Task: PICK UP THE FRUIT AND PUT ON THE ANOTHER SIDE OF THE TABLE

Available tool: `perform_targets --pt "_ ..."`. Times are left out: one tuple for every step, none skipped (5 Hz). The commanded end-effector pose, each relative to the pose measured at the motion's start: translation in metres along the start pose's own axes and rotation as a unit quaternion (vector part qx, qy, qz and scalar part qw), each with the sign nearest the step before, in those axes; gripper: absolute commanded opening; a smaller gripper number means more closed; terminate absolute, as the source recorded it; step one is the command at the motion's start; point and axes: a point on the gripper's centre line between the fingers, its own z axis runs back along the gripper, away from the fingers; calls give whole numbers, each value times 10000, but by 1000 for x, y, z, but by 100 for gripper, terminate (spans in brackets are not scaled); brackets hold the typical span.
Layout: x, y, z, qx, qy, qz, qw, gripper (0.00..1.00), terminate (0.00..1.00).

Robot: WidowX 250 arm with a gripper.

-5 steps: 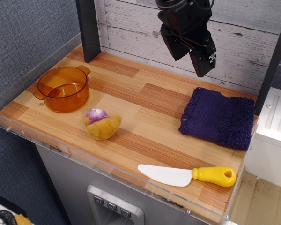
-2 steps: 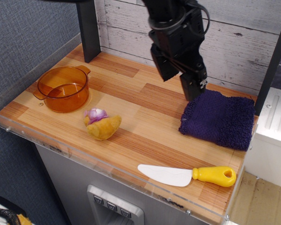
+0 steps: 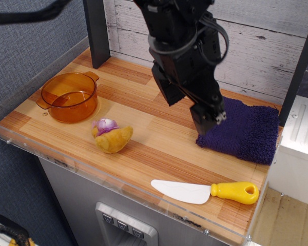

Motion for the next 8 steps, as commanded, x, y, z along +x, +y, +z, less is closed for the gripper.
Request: perform_targets --pt "-40 16 30 480 -104 1020 9936 100 0" --pt "-64 33 35 644 -50 1464 9871 100 0" --pt "-81 48 36 745 40 1771 9814 100 0" --pt "-93 58 27 742 172 1950 9778 100 0" --pt "-102 69 11 711 333 2055 9755 100 0" --pt "-103 78 -10 587 445 2057 9758 100 0" --pt "-103 85 -25 475 583 2078 9753 100 0" --pt "-104 89 -42 327 709 2092 9747 100 0"
